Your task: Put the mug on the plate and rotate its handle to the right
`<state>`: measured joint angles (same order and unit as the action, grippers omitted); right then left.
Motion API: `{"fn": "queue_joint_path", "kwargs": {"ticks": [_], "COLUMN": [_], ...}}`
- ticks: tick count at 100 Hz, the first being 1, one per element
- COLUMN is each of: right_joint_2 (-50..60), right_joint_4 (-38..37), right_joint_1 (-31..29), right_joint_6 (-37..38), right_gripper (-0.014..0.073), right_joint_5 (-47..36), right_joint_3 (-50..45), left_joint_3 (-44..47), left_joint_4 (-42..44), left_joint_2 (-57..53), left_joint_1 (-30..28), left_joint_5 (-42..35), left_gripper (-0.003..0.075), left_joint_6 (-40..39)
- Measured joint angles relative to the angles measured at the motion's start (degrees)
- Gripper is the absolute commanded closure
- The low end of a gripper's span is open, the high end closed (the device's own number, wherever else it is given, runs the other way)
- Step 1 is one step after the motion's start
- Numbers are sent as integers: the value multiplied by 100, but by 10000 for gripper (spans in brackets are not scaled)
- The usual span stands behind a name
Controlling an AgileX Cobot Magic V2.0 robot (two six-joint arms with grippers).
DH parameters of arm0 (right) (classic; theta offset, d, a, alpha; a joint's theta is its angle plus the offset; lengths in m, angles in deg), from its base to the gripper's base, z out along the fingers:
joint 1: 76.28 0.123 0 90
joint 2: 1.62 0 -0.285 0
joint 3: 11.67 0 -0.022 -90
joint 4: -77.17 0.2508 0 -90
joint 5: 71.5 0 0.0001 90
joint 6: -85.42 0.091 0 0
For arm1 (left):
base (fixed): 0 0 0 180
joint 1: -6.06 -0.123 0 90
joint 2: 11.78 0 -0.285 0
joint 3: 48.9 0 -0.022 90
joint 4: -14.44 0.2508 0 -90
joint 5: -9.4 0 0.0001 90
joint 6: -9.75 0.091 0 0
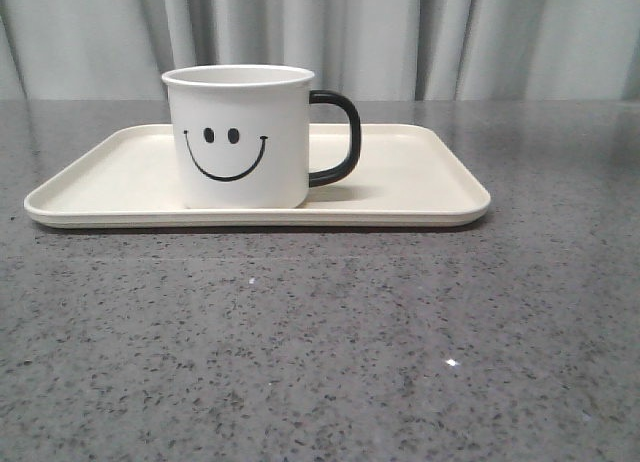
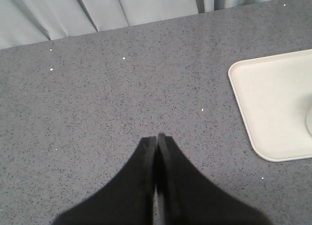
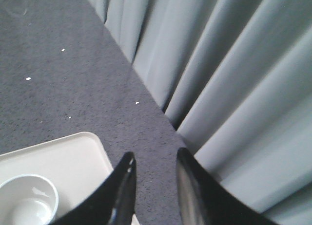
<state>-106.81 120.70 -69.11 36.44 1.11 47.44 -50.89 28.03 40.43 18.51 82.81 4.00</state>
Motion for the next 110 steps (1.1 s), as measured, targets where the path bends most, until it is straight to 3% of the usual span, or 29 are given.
{"fn": "queue_joint_path", "kwargs": {"ticks": [40,62,74,92,110], "right_joint_2": [1345,1739,2182,3285,4491], "right_joint_4": [367,-100,-371,-1018,-1849], "right_joint_1": [-936,-1324,-1447,-1470,-1470], "right_joint_6": [676,1389,1579,1625,1888], "right_gripper": [368,373,467,715,711], "right_joint_5": [13,13,-36,-718,-1430], "right_joint_3": [0,-336,-1056,-2583,-4107], "left_joint_3": [0,0,0,0,0], "left_joint_4": [0,0,0,-2,-2], "left_joint_2": [0,0,0,0,0], "left_joint_1": [0,0,0,0,0], "left_joint_5": [0,0,0,0,0], "left_gripper": [740,740,740,740,740], "left_joint_6": [0,0,0,0,0]}}
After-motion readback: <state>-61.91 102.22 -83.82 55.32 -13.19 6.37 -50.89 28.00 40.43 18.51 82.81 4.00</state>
